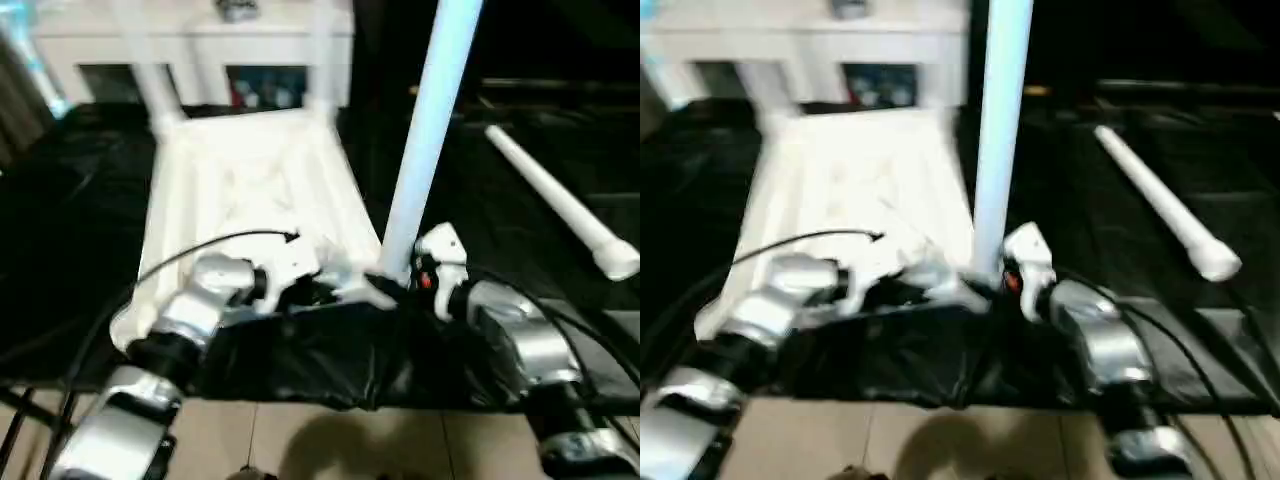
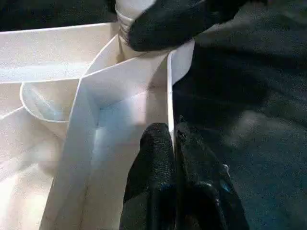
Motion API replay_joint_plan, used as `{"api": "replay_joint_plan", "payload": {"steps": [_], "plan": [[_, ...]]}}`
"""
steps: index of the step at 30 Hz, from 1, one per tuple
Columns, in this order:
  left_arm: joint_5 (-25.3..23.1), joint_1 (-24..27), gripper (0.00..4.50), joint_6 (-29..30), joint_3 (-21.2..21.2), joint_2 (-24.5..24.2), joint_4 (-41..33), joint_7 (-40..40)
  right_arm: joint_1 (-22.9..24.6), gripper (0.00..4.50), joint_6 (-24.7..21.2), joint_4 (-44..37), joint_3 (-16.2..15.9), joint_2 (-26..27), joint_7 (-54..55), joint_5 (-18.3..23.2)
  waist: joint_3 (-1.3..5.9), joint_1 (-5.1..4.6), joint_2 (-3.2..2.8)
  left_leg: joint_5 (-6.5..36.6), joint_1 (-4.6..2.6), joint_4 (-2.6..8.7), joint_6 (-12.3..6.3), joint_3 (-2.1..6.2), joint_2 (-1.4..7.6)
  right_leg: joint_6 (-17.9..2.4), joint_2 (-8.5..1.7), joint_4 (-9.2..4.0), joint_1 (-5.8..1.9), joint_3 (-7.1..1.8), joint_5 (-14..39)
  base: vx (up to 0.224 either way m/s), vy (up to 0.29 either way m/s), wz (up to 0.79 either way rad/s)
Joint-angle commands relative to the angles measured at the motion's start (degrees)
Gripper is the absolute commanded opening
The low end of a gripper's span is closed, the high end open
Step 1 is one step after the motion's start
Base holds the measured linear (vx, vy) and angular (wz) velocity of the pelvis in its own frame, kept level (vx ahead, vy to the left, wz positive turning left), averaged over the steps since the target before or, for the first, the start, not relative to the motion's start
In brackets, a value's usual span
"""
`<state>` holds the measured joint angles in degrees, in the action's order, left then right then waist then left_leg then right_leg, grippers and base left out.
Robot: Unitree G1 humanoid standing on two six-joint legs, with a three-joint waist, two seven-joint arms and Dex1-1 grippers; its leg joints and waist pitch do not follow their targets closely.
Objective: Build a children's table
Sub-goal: Rotate leg to tighten
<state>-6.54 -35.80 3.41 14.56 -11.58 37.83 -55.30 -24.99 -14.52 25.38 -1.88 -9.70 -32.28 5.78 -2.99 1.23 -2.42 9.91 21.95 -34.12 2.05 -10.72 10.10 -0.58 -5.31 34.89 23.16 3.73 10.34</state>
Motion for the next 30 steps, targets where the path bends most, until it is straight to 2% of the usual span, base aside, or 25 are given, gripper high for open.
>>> {"api": "replay_joint_plan", "payload": {"steps": [1, 4, 5, 7, 10, 13, 18, 19, 22, 23, 26, 30], "plan": [[0.4, -2.8, 0.0, 0.6, 0.4, 4.7, -2.5, 4.7, -0.8, 2.69, -1.3, 3.3, -2.4, 4.9, 5.9, -1.2, 3.83, 0.19, 0.49, 15.6, -0.88, 4.31, -0.51, 1.31, 2.52, -11.8, -3.2, -5.01, -2.44, -2.36, 15.6, 0.0, 0.0, 0.0], [0.1, -2.8, 0.0, 0.9, 0.7, 6.4, -2.4, 6.9, -1.0, 2.69, -0.4, 3.2, -2.4, 7.1, 7.6, -1.6, 3.9, 0.3, 0.41, 14.1, -0.72, 4.2, -1.64, 1.22, 2.52, -12.3, -3.11, -4.84, -2.67, -2.35, 13.1, 0.0, 0.0, 0.0], [0.0, -2.8, 0.0, 1.1, 0.9, 7.2, -2.4, 7.8, -0.9, 3.25, 0.5, 2.9, -2.7, 7.8, 7.9, -1.8, 3.87, 0.4, 0.46, 13.6, -0.68, 4.21, -2.08, 1.16, 2.55, -12.4, -3.09, -4.82, -2.66, -2.37, 12.0, 0.0, 0.0, 0.0], [0.0, -2.6, 0.0, 0.4, 1.2, 8.0, -2.5, 8.4, -0.5, 3.39, 1.4, 2.3, -3.2, 8.2, 7.5, -1.9, 3.84, 0.55, 0.57, 14.0, -0.75, 4.22, -2.35, 1.11, 2.57, -12.3, -3.12, -4.89, -2.7, -2.34, 12.3, 0.0, 0.0, 0.0], [0.0, -2.2, 0.0, -1.0, 1.7, 7.6, -3.1, 7.2, 0.2, 3.6, 1.1, 0.8, -2.6, 7.6, 4.3, 0.2, 3.78, 0.78, 0.43, 14.6, -0.77, 4.31, -2.49, 1.16, 2.61, -11.9, -3.21, -5.01, -2.73, -2.39, 13.7, 0.0, 0.0, 0.0], [0.9, -1.5, 0.0, -2.6, 1.8, 6.3, -4.1, 4.1, 1.0, 3.88, 2.6, -0.6, -3.4, 4.5, 0.0, 0.1, 3.85, 0.91, 0.43, 14.6, -0.72, 4.27, -2.7, 1.18, 2.66, -11.7, -3.21, -4.98, -2.87, -2.4, 13.0, 0.0, 0.0, 0.0], [2.5, -0.3, 0.0, -4.2, 2.3, 3.0, -5.6, -2.5, 1.5, 3.88, 4.9, -1.6, -4.6, -1.5, -9.3, 0.5, 3.96, 1.01, 0.36, 13.0, -0.53, 4.0, -4.21, 1.09, 2.69, -13.5, -3.2, -4.54, -3.11, -2.34, 8.9, 0.0, 0.0, 0.0], [3.2, 0.1, 0.0, -4.5, 2.2, 2.2, -6.1, -4.4, 1.6, 3.88, 5.1, -2.1, -5.0, -2.9, -12.4, 1.1, 3.96, 1.03, 0.16, 12.6, -0.59, 3.98, -4.49, 1.09, 2.73, -13.9, -3.22, -4.46, -3.06, -2.31, 8.5, 0.0, 0.0, 0.0], [5.3, 0.7, 0.0, -5.1, 1.7, 0.0, -7.0, -9.6, 2.1, 3.88, 5.3, -4.1, -6.4, -7.3, -21.8, 2.8, 3.96, 1.52, 0.18, 12.4, -0.61, 3.83, -5.16, 0.96, 2.9, -14.6, -3.23, -4.32, -3.18, -2.25, 8.2, 0.0, 0.0, 0.0], [5.7, 0.9, 0.0, -5.0, 1.6, -0.6, -7.2, -10.9, 2.3, 3.88, 5.2, -4.6, -6.7, -8.2, -23.9, 3.1, 3.82, 1.98, 0.12, 12.7, -0.65, 3.88, -5.38, 0.89, 3.0, -14.4, -3.1, -4.39, -3.08, -2.22, 8.9, 0.0, 0.0, 0.0], [6.8, 1.1, 0.0, -5.1, 1.2, -2.5, -7.3, -14.6, 3.0, 3.88, 4.3, -6.5, -7.9, -10.8, -30.0, 4.2, 3.79, 2.37, 0.15, 13.4, -0.75, 4.0, -4.84, 0.96, 3.05, -14.2, -3.15, -4.42, -3.03, -2.19, 10.8, 0.0, 0.0, 0.0], [7.3, 0.6, 0.0, -5.8, 1.4, -4.1, -6.4, -17.5, 3.6, 3.88, 3.2, -8.3, -10.0, -13.5, -36.2, 5.3, 3.87, 2.7, 0.13, 13.4, -0.88, 3.98, -4.62, 0.95, 3.19, -14.3, -3.22, -4.31, -2.86, -2.28, 10.7, 0.0, 0.0, 0.0]]}}
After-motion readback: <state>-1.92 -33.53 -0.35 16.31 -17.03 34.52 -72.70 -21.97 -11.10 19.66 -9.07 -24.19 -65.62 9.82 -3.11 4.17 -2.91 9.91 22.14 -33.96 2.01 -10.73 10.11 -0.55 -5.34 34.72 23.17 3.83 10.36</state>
